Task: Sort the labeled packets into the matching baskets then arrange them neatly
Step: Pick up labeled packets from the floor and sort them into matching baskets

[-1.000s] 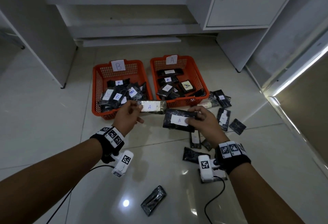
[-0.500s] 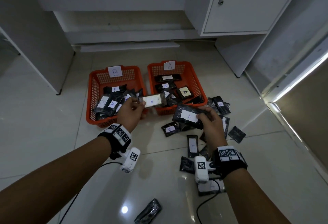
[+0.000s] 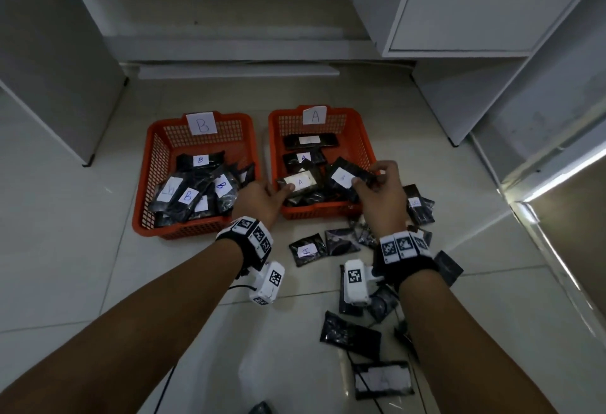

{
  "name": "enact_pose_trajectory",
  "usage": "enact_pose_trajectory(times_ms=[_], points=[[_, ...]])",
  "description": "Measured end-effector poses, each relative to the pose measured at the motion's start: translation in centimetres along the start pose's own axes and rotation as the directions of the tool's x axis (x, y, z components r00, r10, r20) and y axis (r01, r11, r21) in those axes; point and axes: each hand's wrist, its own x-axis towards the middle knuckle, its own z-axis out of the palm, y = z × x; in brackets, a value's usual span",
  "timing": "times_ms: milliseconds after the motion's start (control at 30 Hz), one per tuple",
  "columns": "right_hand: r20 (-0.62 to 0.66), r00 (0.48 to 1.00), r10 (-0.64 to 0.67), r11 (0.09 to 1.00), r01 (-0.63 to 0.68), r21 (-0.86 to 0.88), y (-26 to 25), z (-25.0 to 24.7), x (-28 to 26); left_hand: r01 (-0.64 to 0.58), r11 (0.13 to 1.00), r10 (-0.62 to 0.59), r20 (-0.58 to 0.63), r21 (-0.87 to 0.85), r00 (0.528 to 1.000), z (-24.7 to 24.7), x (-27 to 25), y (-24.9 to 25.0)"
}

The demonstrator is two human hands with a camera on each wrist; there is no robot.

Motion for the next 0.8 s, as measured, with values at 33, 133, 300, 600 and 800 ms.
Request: enact_pose_trajectory(times_ms=[33, 133, 300, 600, 800], points=[[0.0, 1.0, -0.004, 0.998, 0.004, -0.07, 0.5, 0.6, 0.6, -0.008, 1.0, 0.008, -0.005, 0.002, 1.0, -0.2, -0.2, 0.0], [-0.013, 1.0, 0.013, 0.951, -0.016, -0.308, 1.3, 1.8, 1.9, -0.081, 0.996, 0.082, -0.051, 0.027, 0.995, -1.0, -0.5, -0.2], [-0.011, 0.998, -0.061, 0.801, 0.042, -0.597, 2.7, 1.8, 2.2, -0.266, 0.963, 0.26, -0.106, -0.05, 0.96, -1.3, -1.9, -2.2], [0.018, 0.991, -0.13, 0.9, 0.126, -0.418, 3.7, 1.0, -3.5, -0.343, 0.936, 0.351, 0.158, -0.081, 0.923, -4.3, -7.1, -7.1], [0.188, 0.979, -0.079, 0.917, 0.145, -0.372, 4.9, 1.0, -10.1, -0.165, 0.979, 0.194, 0.314, -0.117, 0.929, -6.9, -12.5, -9.0]])
